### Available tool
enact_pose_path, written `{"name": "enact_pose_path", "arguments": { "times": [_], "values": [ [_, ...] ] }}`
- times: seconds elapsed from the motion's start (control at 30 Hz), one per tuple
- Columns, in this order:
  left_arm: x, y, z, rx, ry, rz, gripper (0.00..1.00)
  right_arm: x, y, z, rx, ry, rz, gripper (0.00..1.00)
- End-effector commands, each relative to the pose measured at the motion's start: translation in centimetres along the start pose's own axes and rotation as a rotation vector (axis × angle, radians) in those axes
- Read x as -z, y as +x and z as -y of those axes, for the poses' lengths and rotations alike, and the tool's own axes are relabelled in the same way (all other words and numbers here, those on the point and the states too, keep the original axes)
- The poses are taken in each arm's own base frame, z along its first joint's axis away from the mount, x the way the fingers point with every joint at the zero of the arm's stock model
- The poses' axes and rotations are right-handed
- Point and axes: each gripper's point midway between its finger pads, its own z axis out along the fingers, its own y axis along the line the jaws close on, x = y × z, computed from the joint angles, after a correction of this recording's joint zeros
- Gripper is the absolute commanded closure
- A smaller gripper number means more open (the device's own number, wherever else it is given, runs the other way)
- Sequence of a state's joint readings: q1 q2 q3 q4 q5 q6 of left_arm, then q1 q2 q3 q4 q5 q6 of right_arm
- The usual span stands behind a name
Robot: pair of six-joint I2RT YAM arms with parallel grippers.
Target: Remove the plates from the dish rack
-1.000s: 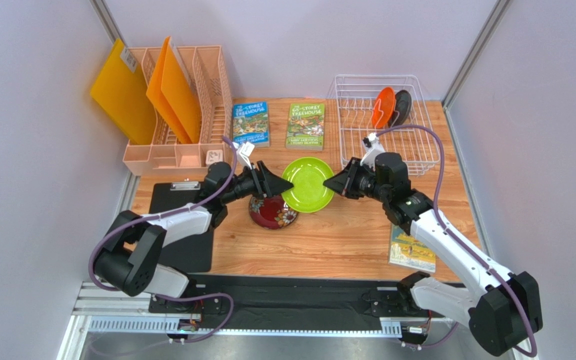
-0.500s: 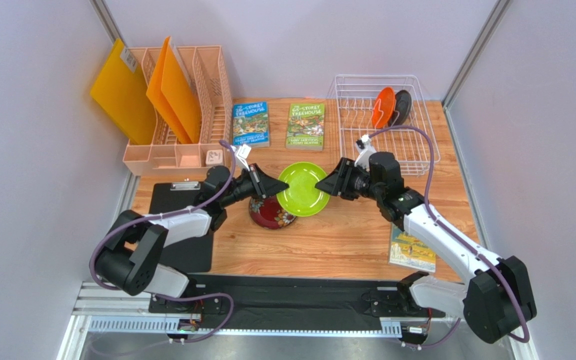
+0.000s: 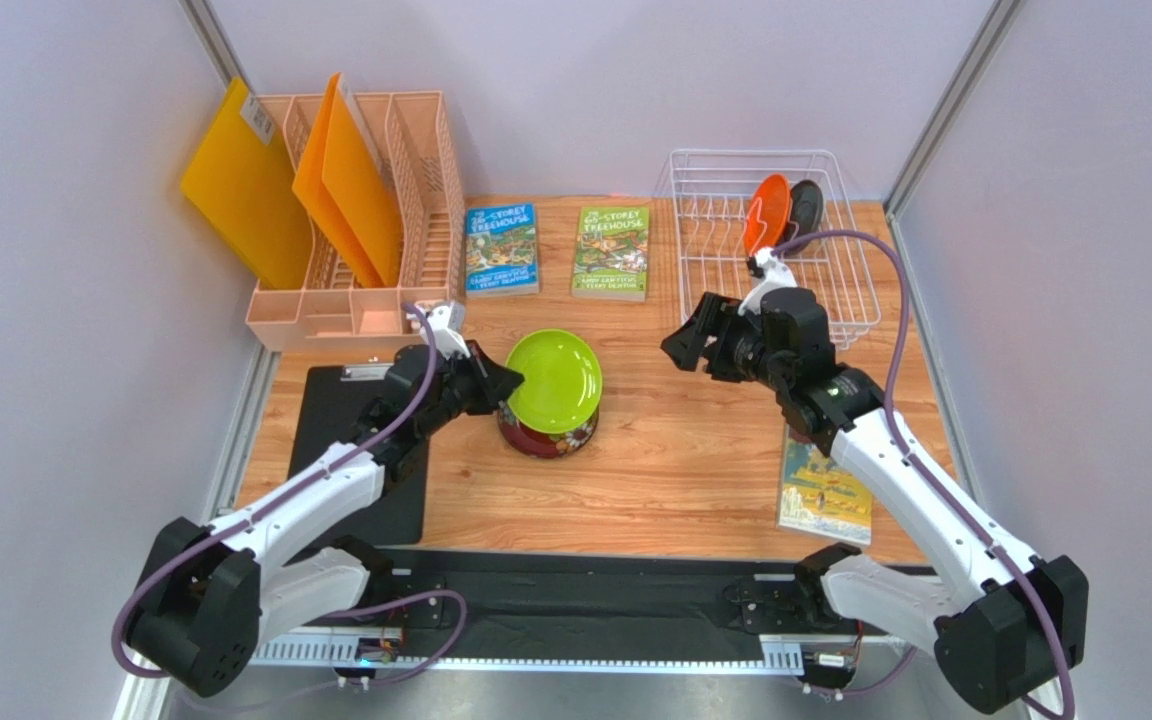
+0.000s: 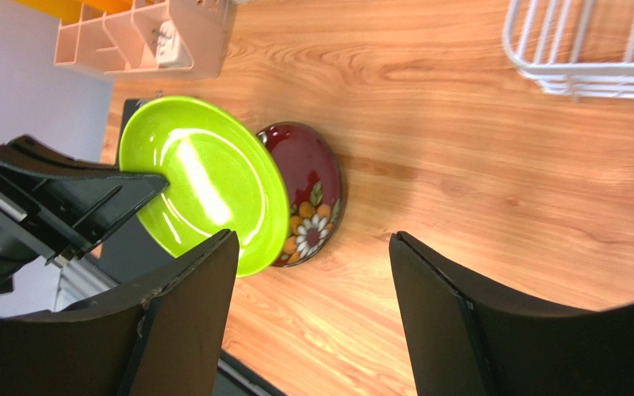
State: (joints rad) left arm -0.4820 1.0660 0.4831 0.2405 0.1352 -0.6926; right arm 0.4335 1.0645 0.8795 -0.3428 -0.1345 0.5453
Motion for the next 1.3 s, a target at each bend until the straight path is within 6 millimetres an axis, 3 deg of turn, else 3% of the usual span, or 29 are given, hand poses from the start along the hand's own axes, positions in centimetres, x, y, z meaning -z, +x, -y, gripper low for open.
{"name": "enact_pose_path", "arguments": {
  "times": [0.0, 0.17, 0.53, 0.6, 0.67, 0.8, 0.93, 1.07, 1.27],
  "values": [
    [0.5, 1.5, -3.9, -0.043, -0.171, -0.029, 1.00, 1.8, -3.5, 0.7, 0.062, 0.073, 0.099, 0.26],
    [-0.1, 2.7, -5.0, -0.038, -0.196, -0.054, 1.00, 3.1, -5.8, 0.8, 0.101, 0.113, 0.150, 0.24],
    [-2.1, 4.4, -6.1, -0.020, -0.218, -0.120, 0.99, 3.5, -5.8, 1.6, 0.098, 0.149, 0.162, 0.23],
    [-2.4, 4.6, -6.3, -0.020, -0.224, -0.131, 0.91, 3.4, -6.0, 2.0, 0.104, 0.170, 0.167, 0.23],
    [-2.6, 4.9, -6.5, -0.023, -0.226, -0.143, 0.75, 3.4, -6.5, 2.4, 0.118, 0.193, 0.174, 0.22],
    [-2.7, 5.3, -6.9, -0.026, -0.238, -0.159, 0.63, 3.9, -8.2, 3.8, 0.136, 0.291, 0.215, 0.19],
    [-2.7, 5.9, -7.1, -0.019, -0.247, -0.182, 0.61, 4.0, -9.2, 4.7, 0.100, 0.314, 0.236, 0.19],
    [-2.6, 6.0, -7.5, -0.017, -0.273, -0.196, 0.51, 3.9, -10.2, 5.7, 0.092, 0.344, 0.251, 0.18],
    [-1.6, 5.1, -8.1, -0.043, -0.335, -0.179, 0.45, 3.8, -13.0, 9.3, 0.102, 0.518, 0.309, 0.15]
  ]
}}
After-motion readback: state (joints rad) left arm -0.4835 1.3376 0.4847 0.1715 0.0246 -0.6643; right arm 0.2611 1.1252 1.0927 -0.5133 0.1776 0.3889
